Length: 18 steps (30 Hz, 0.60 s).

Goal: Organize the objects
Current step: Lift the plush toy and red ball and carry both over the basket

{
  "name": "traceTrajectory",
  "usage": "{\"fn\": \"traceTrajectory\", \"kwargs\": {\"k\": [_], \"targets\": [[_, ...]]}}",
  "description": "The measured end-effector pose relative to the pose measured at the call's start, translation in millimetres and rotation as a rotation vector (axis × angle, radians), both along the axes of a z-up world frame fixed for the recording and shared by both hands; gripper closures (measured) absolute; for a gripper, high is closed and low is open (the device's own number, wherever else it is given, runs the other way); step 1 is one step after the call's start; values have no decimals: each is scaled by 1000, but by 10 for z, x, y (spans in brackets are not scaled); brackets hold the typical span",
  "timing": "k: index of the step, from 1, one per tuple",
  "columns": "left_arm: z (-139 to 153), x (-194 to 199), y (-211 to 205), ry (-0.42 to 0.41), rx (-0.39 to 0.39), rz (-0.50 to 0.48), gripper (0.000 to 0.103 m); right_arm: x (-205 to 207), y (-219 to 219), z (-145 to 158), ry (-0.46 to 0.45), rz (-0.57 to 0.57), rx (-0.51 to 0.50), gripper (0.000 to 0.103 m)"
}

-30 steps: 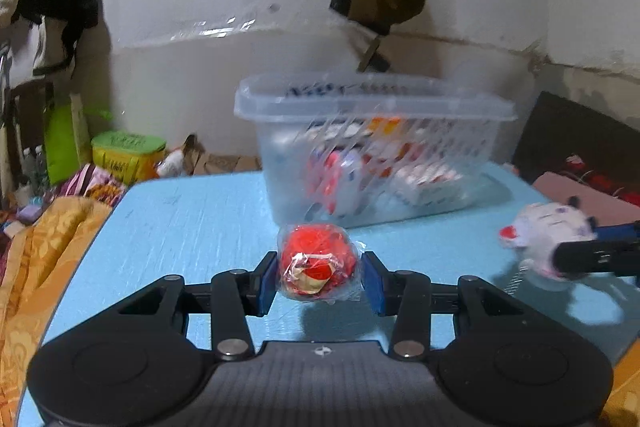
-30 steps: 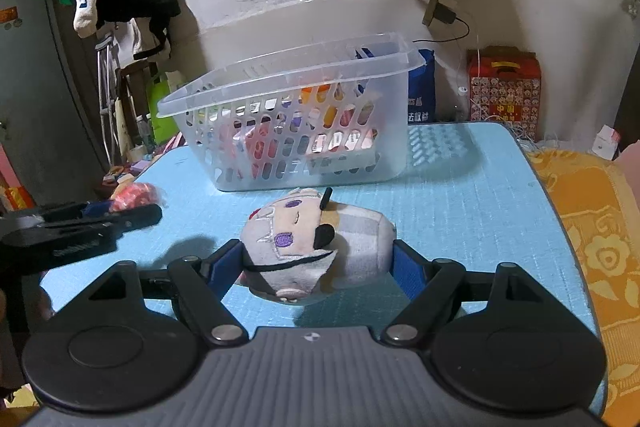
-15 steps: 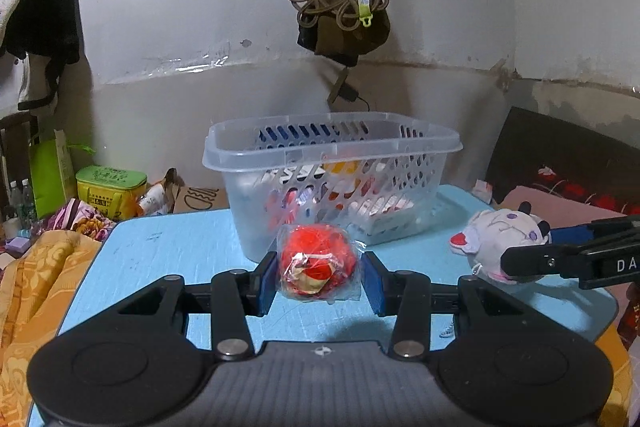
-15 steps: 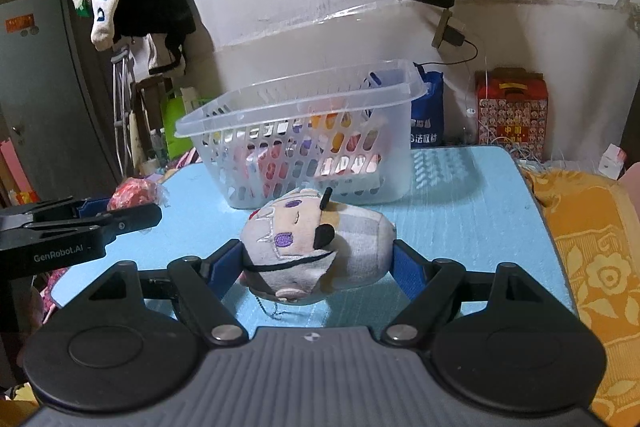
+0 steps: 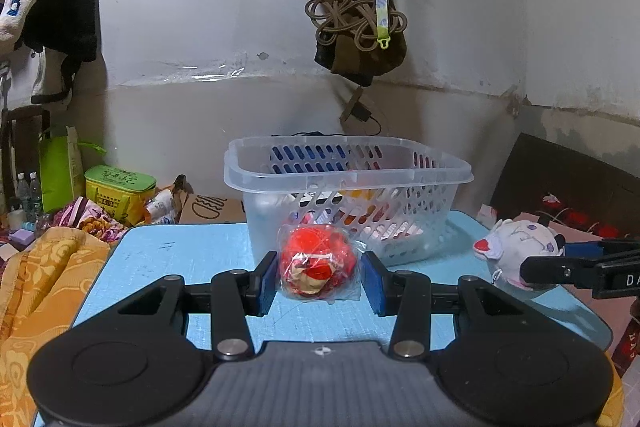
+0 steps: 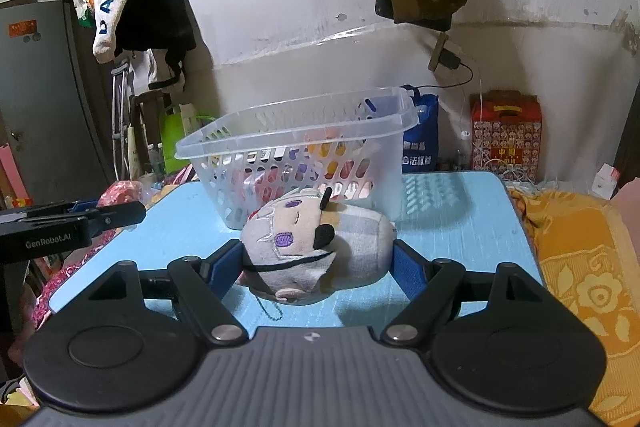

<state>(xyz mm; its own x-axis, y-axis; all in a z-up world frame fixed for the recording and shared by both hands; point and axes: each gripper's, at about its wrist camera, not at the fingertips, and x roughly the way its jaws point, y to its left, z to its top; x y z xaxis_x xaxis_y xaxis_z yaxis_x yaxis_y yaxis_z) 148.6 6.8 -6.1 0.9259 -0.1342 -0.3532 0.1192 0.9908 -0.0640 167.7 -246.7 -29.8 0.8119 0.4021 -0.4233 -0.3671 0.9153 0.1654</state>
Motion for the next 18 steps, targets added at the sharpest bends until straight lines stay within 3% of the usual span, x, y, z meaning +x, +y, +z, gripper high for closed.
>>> {"fn": "traceTrajectory", "kwargs": {"k": [18], "targets": [[67,-51,79,-29,-23,-6,55,-53,18,92,-43,-2,2,22]]}}
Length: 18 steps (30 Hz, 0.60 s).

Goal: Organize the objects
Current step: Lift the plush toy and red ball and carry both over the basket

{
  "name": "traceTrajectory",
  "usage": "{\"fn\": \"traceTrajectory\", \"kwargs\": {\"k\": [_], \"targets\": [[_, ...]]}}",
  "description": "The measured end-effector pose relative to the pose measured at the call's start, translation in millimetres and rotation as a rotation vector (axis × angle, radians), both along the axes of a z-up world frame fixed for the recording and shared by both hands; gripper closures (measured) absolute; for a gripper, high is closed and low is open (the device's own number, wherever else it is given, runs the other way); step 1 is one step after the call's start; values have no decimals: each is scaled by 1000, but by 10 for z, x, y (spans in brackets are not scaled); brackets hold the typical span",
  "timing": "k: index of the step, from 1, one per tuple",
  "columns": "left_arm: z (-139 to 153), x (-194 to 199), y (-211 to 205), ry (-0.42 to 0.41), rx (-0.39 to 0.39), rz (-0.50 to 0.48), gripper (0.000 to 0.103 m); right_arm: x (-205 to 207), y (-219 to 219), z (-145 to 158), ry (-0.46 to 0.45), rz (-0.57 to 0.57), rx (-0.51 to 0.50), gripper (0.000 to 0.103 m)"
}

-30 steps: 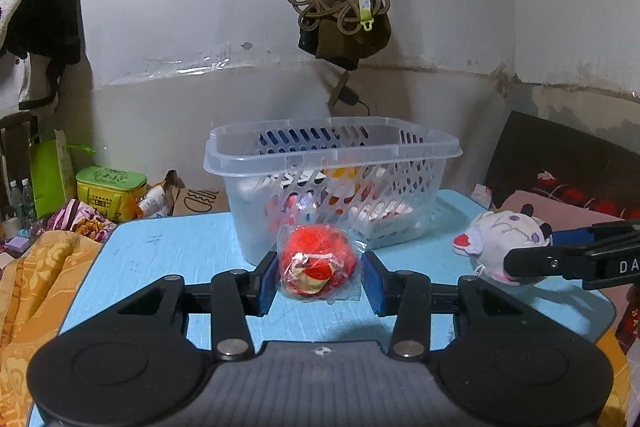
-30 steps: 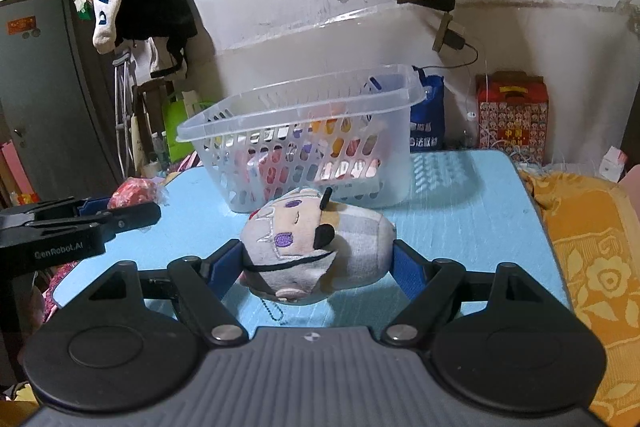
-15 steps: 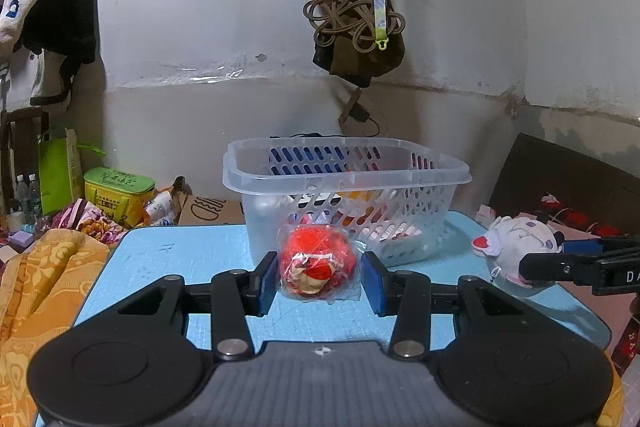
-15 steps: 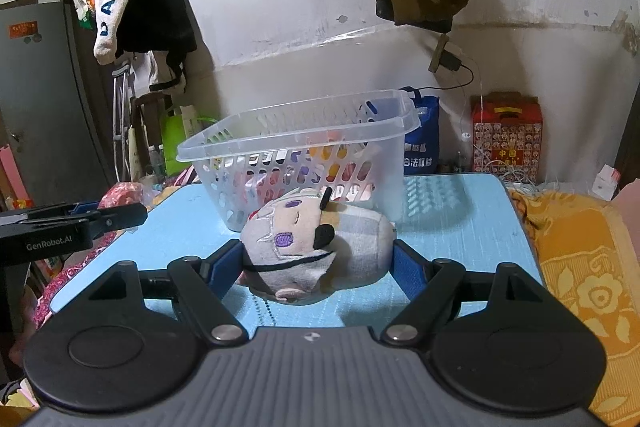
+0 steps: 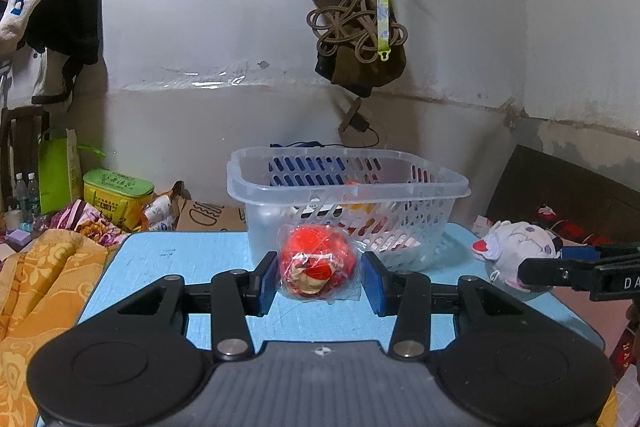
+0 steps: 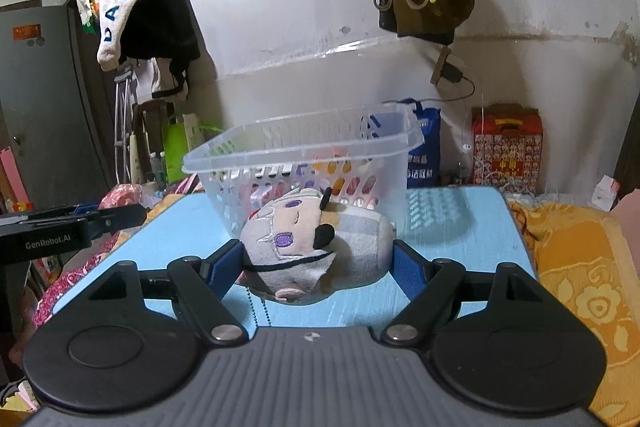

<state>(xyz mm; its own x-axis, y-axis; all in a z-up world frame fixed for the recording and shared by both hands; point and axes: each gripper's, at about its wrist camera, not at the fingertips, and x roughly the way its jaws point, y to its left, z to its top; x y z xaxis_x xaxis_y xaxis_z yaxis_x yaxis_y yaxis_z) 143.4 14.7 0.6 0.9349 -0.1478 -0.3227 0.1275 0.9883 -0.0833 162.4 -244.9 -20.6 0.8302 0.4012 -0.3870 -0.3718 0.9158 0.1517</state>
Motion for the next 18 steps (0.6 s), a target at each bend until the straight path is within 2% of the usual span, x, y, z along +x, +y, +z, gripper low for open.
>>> {"fn": "traceTrajectory", "kwargs": {"k": [5,10,15,18], "targets": [[133,-3,21,-28,-10,2,55,6,-20,150,-37,-9,16,22],[445,123,52,-22,-64,-3,55,176,-19,464,-66,-21,33,22],[790,419,-46,-50,-81,-14,55,508,117,804,-139,-46,37,22],[884,725,-77,-54,-101,-2,54,810,240,836,-159,-51,25,22]]}}
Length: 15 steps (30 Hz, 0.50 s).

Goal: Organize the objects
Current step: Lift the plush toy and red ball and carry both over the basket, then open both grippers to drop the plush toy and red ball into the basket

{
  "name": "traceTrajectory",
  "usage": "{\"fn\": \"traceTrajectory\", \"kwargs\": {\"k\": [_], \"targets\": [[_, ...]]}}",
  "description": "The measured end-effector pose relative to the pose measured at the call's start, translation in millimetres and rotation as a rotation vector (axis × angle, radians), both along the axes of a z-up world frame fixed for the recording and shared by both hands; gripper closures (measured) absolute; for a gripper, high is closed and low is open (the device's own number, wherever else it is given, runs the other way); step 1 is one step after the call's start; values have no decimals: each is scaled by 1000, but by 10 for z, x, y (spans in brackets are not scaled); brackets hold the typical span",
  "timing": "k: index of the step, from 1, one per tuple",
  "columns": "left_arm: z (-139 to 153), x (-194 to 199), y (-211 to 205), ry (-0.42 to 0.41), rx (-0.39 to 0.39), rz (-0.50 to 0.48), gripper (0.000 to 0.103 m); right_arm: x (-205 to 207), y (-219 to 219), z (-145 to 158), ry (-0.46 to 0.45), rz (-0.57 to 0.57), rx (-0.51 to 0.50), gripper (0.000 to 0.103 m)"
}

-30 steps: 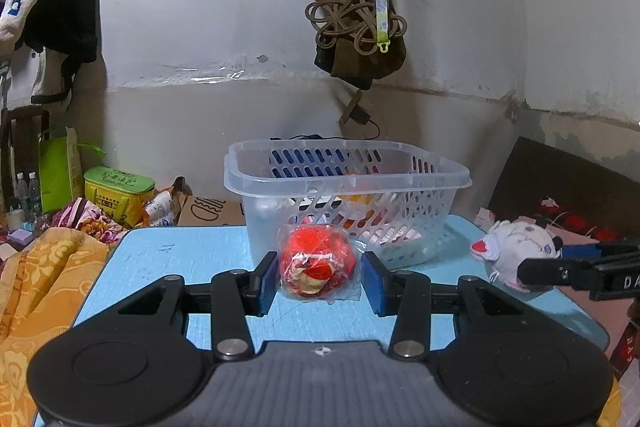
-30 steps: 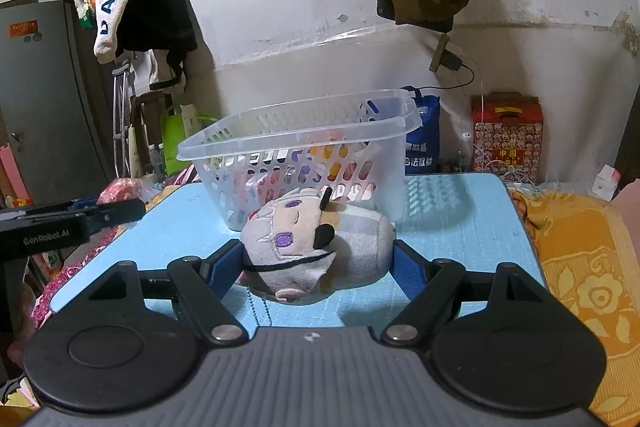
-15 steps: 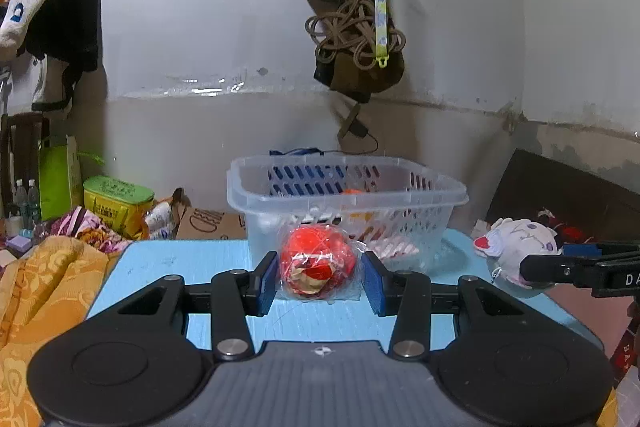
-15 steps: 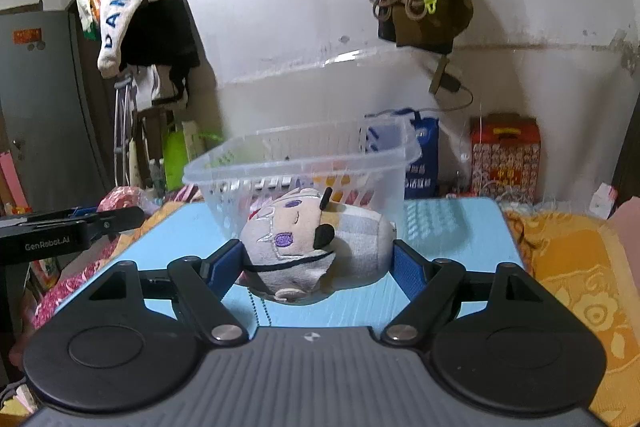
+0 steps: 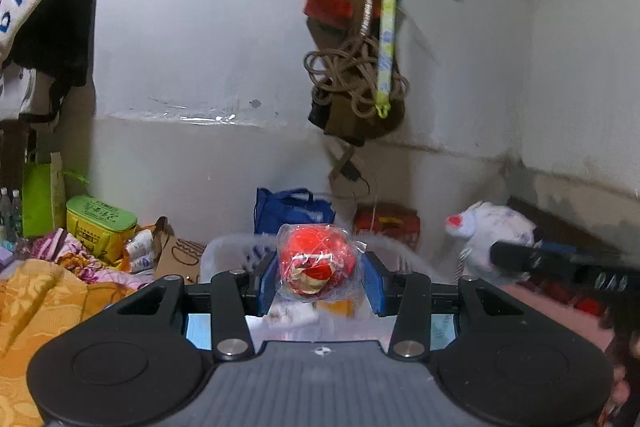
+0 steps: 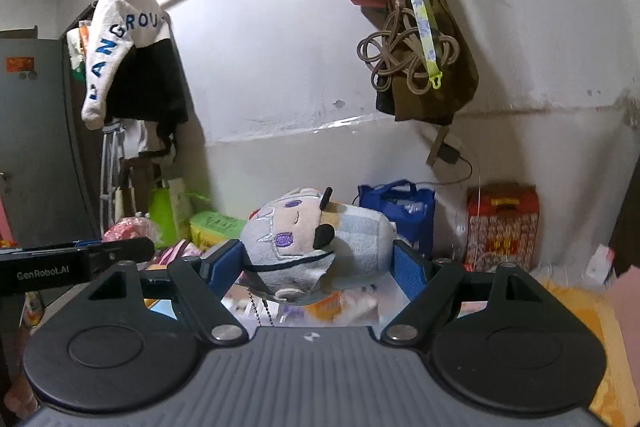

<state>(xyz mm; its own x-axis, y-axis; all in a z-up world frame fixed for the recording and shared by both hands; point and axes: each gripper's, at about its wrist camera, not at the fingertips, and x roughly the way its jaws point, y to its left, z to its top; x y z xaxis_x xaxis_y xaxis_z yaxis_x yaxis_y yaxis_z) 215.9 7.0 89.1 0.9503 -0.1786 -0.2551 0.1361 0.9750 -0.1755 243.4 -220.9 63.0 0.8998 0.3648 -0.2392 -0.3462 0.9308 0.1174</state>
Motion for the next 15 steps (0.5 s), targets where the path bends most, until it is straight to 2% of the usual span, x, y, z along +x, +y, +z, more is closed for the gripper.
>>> {"fn": "traceTrajectory", "kwargs": {"k": [3,7,11,12,13,14,15], "targets": [[-18,366,30,22,-23,1,54,235,29,-117,-32,-4,32,22],[-192,756,152,84,-100,0,54,497,96,-324,6,4,11,22],[-379,982,112,114,-79,4,52,650,195,-453,27,30,-49,19],[-427,1017,102,115,-72,3,46,657,224,-479,28,28,-59,15],[-457,1015,115,103,-67,14,24,634,235,-504,15,12,-66,10],[-494,1001,117,86,-54,43,12,603,248,-514,0,-6,-78,0],[-513,982,128,76,-43,64,0,572,251,-510,-14,-17,-89,0]]}}
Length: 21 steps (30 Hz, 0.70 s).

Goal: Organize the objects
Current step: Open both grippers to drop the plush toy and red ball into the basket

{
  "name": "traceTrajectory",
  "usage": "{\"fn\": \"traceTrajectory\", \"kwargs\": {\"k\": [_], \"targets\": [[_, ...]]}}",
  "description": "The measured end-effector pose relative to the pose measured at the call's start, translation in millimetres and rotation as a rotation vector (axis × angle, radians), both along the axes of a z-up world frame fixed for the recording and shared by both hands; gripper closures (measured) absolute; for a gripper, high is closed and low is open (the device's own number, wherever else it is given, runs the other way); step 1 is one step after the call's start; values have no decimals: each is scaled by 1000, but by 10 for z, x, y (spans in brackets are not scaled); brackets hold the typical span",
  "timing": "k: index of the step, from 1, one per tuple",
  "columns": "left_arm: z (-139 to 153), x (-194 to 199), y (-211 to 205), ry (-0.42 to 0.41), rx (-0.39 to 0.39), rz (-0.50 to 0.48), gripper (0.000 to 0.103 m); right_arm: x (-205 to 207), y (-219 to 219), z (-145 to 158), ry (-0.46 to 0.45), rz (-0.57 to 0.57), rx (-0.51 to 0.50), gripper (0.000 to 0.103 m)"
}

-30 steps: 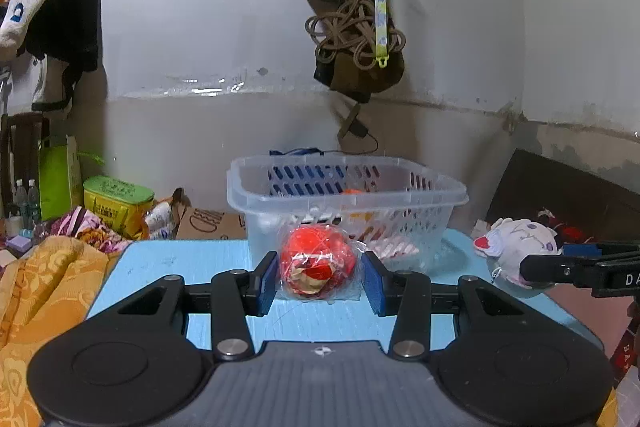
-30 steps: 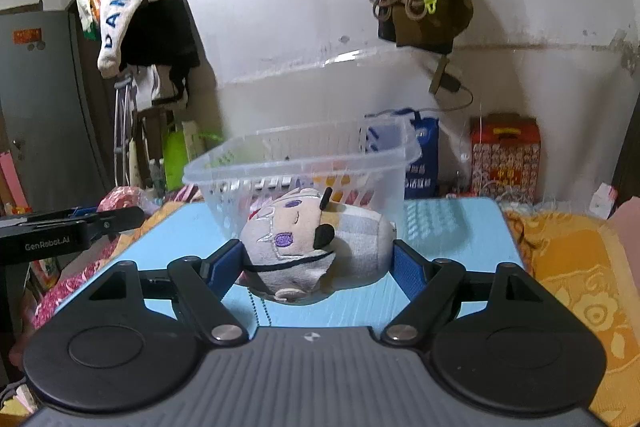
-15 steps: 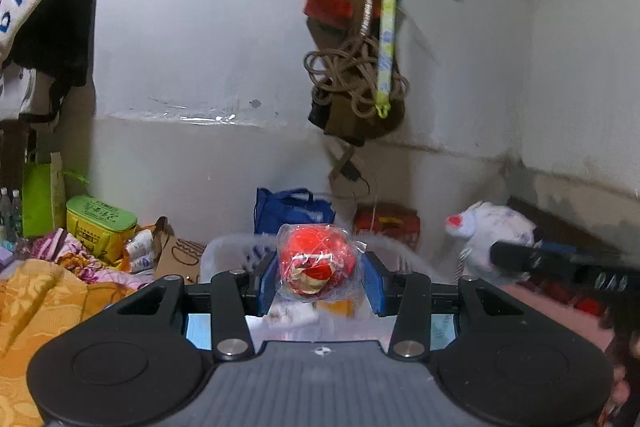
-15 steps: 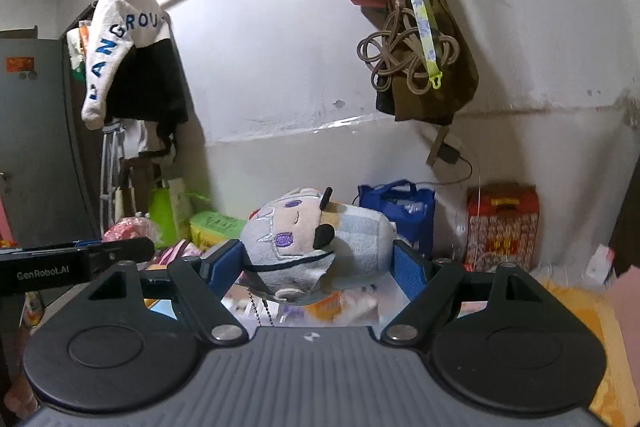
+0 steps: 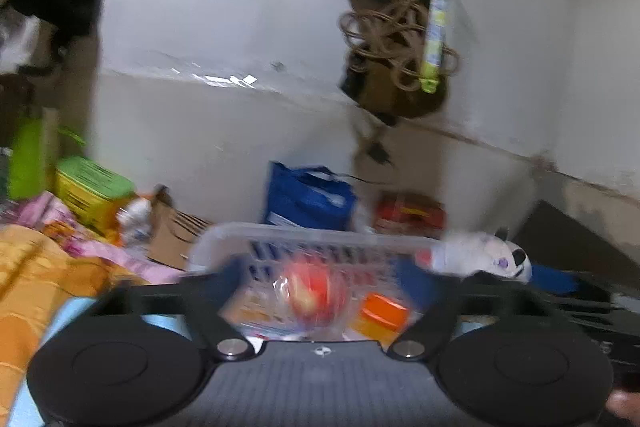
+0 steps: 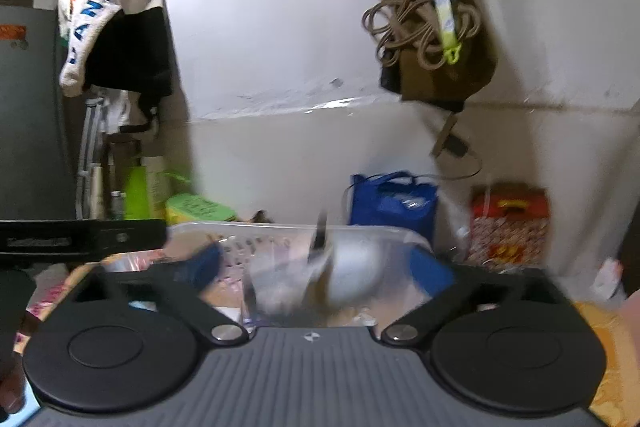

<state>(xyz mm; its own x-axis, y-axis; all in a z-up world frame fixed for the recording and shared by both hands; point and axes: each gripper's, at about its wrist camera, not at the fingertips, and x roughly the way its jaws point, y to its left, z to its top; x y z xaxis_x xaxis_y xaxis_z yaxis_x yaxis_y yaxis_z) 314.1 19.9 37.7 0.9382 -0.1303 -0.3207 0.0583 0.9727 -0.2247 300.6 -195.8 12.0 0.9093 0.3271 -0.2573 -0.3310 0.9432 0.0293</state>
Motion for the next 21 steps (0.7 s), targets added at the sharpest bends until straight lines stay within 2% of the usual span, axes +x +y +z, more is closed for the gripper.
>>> {"fn": "traceTrajectory", "kwargs": {"k": [2,5,7,11,14,16,18,21], "targets": [[-21,-3,34,10,11,17,0,-73,-39,35,-18,-13,6,0],[-31,-30,118,49,-29,4,0,-156,-125,105,8,7,76,0],[-9,-144,81,28,6,1,0,-245,-146,150,46,17,85,0],[73,-438,-57,-13,103,-9,0,-471,-149,215,116,5,40,0],[163,-717,-128,-43,123,-1,0,-749,-256,229,95,-4,93,0],[226,-844,-169,-54,139,0,0,-859,-305,247,121,-33,132,0],[260,-975,-184,-66,136,-8,0,-908,-290,290,155,-112,120,0],[263,-1107,-186,-63,118,-17,0,-1000,-249,340,100,-146,85,0]]}}
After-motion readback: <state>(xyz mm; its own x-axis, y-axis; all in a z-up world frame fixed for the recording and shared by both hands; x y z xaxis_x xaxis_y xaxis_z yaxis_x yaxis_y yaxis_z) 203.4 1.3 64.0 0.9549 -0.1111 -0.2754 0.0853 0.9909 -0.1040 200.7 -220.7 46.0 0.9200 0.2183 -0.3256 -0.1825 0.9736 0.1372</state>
